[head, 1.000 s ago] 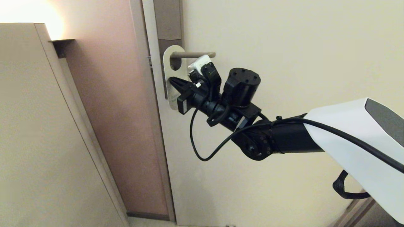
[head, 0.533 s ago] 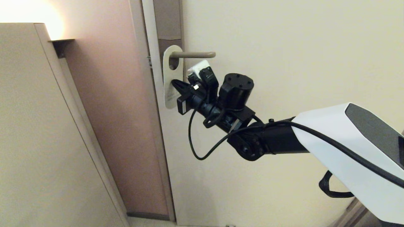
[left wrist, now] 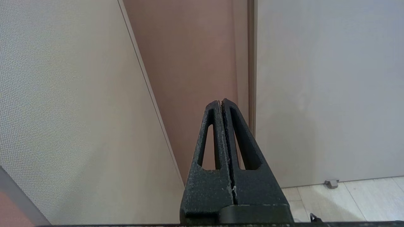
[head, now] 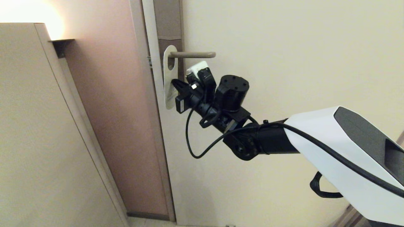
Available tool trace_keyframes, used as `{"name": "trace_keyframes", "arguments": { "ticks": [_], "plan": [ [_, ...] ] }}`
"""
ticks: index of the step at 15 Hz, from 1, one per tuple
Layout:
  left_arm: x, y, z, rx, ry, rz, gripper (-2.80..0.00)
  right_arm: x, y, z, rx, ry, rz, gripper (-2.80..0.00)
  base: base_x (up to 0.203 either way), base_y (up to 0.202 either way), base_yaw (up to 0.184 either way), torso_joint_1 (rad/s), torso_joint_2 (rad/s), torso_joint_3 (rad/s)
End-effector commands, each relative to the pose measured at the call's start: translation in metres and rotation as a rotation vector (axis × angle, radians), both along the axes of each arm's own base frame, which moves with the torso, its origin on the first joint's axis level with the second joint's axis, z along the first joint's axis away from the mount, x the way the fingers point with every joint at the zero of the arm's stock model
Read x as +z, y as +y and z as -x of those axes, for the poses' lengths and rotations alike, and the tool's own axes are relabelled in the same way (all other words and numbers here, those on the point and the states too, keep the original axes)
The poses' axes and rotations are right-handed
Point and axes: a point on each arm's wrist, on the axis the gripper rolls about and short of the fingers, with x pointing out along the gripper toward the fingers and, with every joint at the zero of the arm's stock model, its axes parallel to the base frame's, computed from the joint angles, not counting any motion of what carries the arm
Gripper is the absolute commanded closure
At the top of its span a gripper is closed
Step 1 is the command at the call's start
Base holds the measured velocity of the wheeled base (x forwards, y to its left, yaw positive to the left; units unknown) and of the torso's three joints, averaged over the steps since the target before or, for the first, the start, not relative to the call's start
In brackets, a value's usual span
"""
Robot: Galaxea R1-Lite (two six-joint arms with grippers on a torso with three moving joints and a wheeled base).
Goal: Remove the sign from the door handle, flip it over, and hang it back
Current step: Hang the sign back with the other side facing out
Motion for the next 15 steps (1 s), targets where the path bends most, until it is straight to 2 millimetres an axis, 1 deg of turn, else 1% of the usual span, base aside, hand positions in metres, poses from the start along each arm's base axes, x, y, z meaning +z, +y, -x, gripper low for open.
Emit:
{"name": "trace_keyframes", "arguments": {
  "ticks": [1,4,7,9,12,15],
  "plan": [
    [0.000,0.000,0.000,0.000,0.000,-0.001,0.00,0.016,-0.004,0.007,0.002,-0.026,-0.021,0.00,0.000,0.000,0.000,0.000,0.00,0.000],
    [0.000,0.000,0.000,0.000,0.000,-0.001,0.00,0.034,-0.014,0.021,0.013,-0.032,-0.027,0.00,0.000,0.000,0.000,0.000,0.00,0.000],
    [0.000,0.000,0.000,0.000,0.000,-0.001,0.00,0.037,-0.027,0.037,0.035,-0.001,0.008,0.00,0.000,0.000,0.000,0.000,0.00,0.000],
    [0.000,0.000,0.000,0.000,0.000,0.001,0.00,0.038,-0.033,0.045,0.070,0.003,0.028,0.00,0.000,0.000,0.000,0.000,0.00,0.000],
    [0.000,0.000,0.000,0.000,0.000,-0.001,0.00,0.036,-0.026,0.049,0.091,0.006,0.031,0.00,0.000,0.000,0.000,0.000,0.00,0.000],
    [0.000,0.000,0.000,0.000,0.000,-0.001,0.00,0.023,-0.005,0.052,0.130,0.019,0.039,0.00,0.000,0.000,0.000,0.000,0.00,0.000]
  ]
}}
